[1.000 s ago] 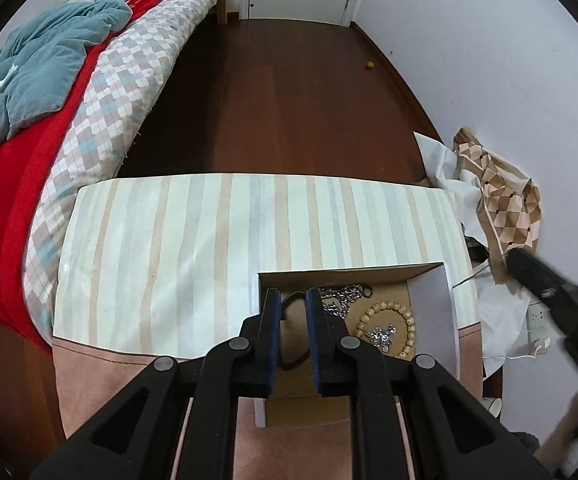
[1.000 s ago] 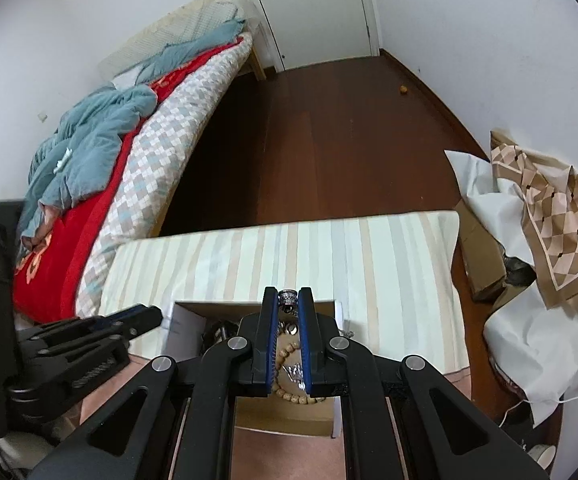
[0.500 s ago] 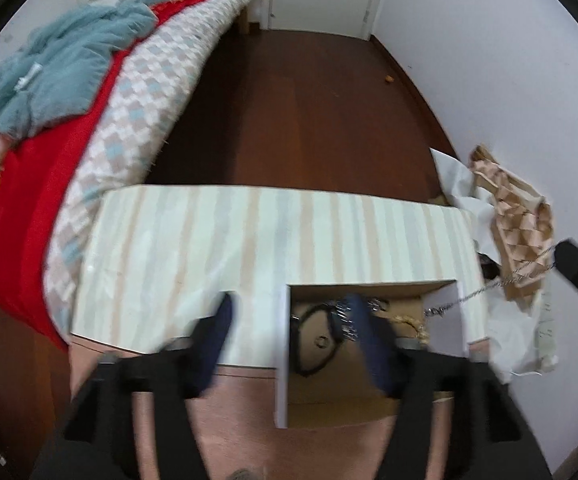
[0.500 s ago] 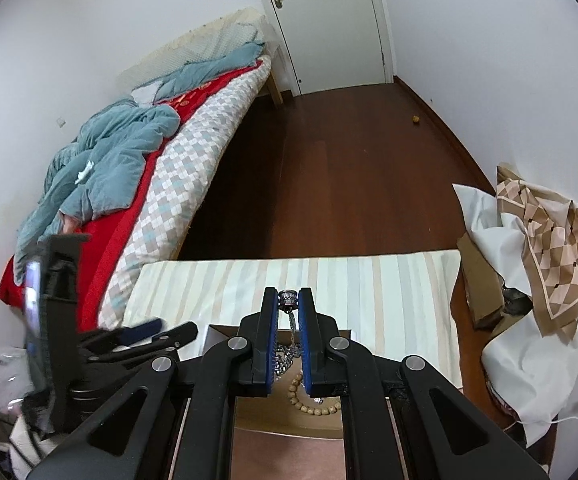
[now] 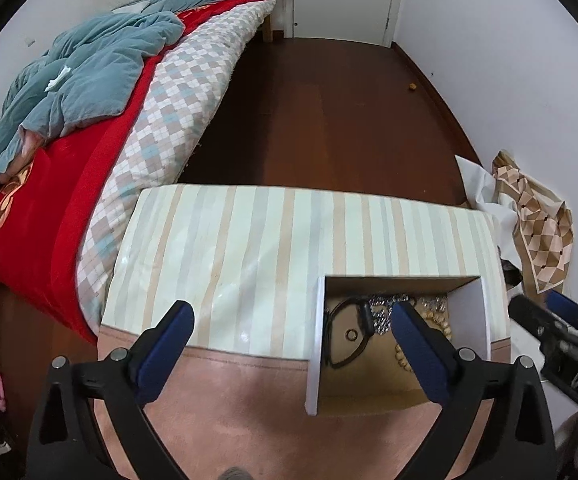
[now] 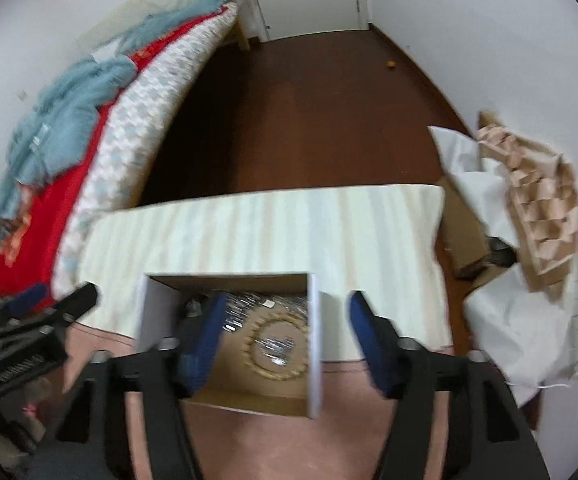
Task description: Organize jewelry
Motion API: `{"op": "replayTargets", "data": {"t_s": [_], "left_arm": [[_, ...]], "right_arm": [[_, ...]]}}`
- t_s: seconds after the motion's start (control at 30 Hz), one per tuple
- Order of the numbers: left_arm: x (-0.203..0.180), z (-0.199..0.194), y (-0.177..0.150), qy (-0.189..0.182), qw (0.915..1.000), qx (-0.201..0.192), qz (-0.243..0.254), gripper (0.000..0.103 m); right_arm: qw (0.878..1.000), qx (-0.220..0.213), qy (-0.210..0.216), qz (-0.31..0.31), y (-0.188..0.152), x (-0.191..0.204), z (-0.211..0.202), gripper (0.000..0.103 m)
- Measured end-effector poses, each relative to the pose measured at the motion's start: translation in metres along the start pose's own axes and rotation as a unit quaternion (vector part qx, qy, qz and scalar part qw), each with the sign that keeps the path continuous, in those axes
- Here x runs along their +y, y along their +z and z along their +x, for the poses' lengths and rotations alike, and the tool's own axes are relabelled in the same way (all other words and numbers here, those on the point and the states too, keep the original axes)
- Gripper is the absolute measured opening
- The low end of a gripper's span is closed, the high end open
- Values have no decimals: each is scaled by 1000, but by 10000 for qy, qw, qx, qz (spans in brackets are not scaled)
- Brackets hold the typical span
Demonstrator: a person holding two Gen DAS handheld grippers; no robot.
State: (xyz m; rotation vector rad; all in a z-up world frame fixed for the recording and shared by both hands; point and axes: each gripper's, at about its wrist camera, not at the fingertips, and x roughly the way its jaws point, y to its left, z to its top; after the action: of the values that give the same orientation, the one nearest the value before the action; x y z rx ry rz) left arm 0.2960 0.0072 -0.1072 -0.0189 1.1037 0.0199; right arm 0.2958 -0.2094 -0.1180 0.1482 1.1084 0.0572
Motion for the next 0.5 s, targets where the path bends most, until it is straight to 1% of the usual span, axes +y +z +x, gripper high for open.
{"op": "replayTargets", "data": {"t_s": [0.03,0.07,0.17,0.23,0.37,0.5], "left_arm": [[0,0,-3,22,10000,4,4,101],[0,-1,-8,35,10000,16,5,101],[0,-4,-21,42,10000,57,-2,101],[0,-7,-28,68,10000,62,-12,101],[1,-19,-46,86,10000,35,-33,101],[1,-38,-61,143,9999,-94,-8,101]], "right_arm": [[9999,25,-136,-44,-4,1,0,94],[9996,49,-276,-100,-8,2,0,97],[9975,137,-651,-232,-25,5,2,98],[9972,174,-680,-239,-35,6,0,103],[9960,118,-849,-250,-52,8,-12,103],[9959,29,-871,-249,-66,11,-30,103]]}}
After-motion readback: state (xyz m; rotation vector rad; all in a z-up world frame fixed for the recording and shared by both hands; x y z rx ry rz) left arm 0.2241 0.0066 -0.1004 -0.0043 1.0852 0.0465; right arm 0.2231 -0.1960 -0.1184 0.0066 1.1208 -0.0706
